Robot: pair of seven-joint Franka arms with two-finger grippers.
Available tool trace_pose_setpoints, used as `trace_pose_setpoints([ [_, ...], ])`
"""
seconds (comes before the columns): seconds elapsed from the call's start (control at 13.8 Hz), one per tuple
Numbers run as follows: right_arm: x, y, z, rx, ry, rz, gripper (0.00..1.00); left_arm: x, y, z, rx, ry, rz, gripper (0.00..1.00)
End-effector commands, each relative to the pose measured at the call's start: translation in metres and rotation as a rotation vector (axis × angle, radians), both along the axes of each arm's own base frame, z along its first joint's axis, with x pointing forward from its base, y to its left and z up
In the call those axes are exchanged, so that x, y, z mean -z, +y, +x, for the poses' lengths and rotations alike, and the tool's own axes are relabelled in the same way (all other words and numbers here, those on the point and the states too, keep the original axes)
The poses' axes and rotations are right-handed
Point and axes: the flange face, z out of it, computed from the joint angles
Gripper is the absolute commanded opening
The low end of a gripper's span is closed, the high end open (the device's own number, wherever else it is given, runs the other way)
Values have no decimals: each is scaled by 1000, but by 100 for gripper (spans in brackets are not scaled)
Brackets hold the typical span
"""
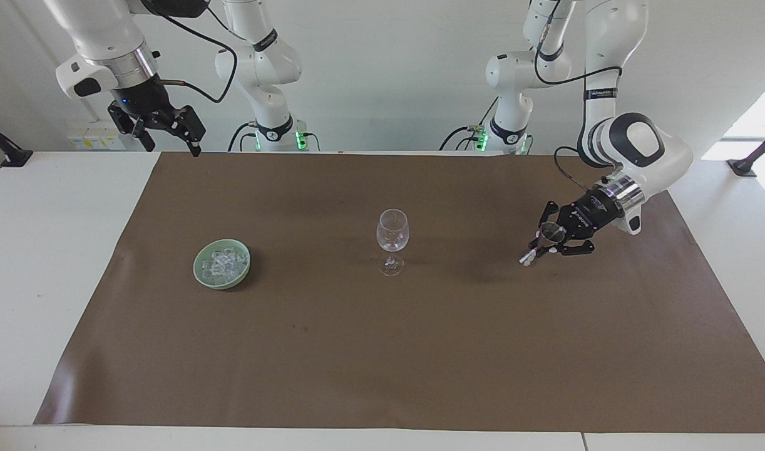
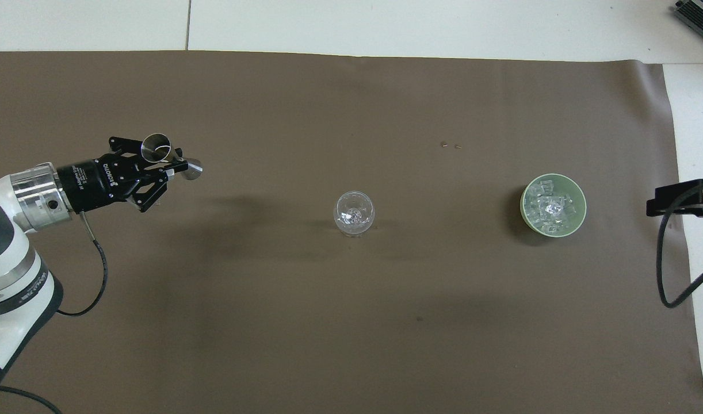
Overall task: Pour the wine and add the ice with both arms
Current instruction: 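Carry the jigger with the left gripper toward the clear glass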
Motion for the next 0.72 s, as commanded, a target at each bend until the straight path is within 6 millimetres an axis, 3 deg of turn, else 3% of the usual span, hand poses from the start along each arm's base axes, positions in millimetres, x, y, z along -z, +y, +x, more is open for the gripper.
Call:
trace_pose_setpoints([
  [0.0, -1, -1, -5, -26, -5, 24, 100, -19, -24, -16, -42, 13, 0, 0],
  [0.65, -1, -1, -5, -24, -3, 25, 100, -68, -98, -42, -177, -2, 68, 0],
])
